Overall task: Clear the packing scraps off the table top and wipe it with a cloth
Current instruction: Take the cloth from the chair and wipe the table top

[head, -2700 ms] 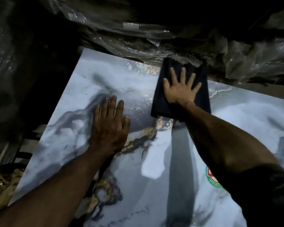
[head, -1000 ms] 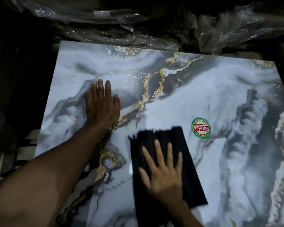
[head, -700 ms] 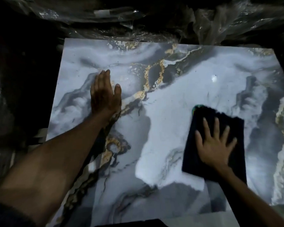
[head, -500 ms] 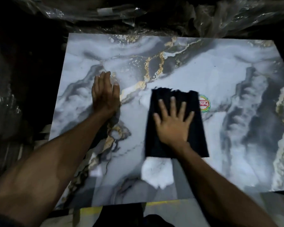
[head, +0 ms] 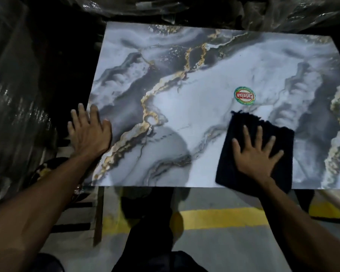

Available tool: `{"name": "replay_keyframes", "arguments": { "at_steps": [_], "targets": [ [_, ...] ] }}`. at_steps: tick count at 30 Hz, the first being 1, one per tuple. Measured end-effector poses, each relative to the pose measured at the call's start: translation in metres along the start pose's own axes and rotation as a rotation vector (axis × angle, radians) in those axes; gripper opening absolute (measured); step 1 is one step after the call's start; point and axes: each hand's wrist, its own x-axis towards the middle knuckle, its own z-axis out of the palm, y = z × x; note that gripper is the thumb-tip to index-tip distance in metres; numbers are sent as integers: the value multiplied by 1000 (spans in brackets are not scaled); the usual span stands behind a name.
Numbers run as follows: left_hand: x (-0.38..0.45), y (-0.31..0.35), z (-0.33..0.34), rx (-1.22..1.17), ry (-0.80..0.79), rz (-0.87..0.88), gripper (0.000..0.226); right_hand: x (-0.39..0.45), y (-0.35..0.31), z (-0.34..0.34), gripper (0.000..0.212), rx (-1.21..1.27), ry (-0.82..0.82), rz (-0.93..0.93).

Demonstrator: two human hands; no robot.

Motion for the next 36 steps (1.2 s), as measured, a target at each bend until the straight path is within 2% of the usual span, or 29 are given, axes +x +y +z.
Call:
{"name": "replay_keyframes", "arguments": {
  "at_steps": [3, 7, 9, 11, 14, 17, 20, 22, 27, 31, 33, 36],
  "targets": [
    [-7, -3, 2, 15, -3, 21, 67, 11, -60, 3, 65, 6, 28, -79],
    [-4, -3, 4, 2, 11, 33, 67, -38, -161, 31, 64, -22, 36, -411],
    [-5, -4, 4, -20, 1, 20, 64, -84, -183, 49, 62, -22, 64, -552],
    [-5, -1, 3, -44, 7, -1, 62, -122, -173, 60, 61, -29, 83, -638],
    [-5, 1, 0, -67, 27, -8, 60, -132, -118, 64, 61, -85, 92, -590],
    [-10, 1, 2, -2, 58, 26, 60, -98, -73, 46, 68, -115, 82, -365],
    [-10, 3, 4, 44, 46, -9, 60, -54, -70, 28, 67, -92, 24, -196],
    [-5, 4, 3, -21, 15, -47, 60, -27, -92, 19, 66, -44, 37, -152],
    [-3, 7, 0, -134, -89, -109, 65, 31, -197, 9, 66, -20, 15, -214],
    [8, -2, -7, -231, -125, -143, 70, 16, -269, 18, 66, -83, -5, -363],
    [31, -9, -9, -264, -137, -134, 68, -20, -270, 29, 66, -105, 13, -443],
    [80, -14, -6, -208, -139, -76, 70, -78, -233, 45, 65, -111, 28, -503]
  ]
}}
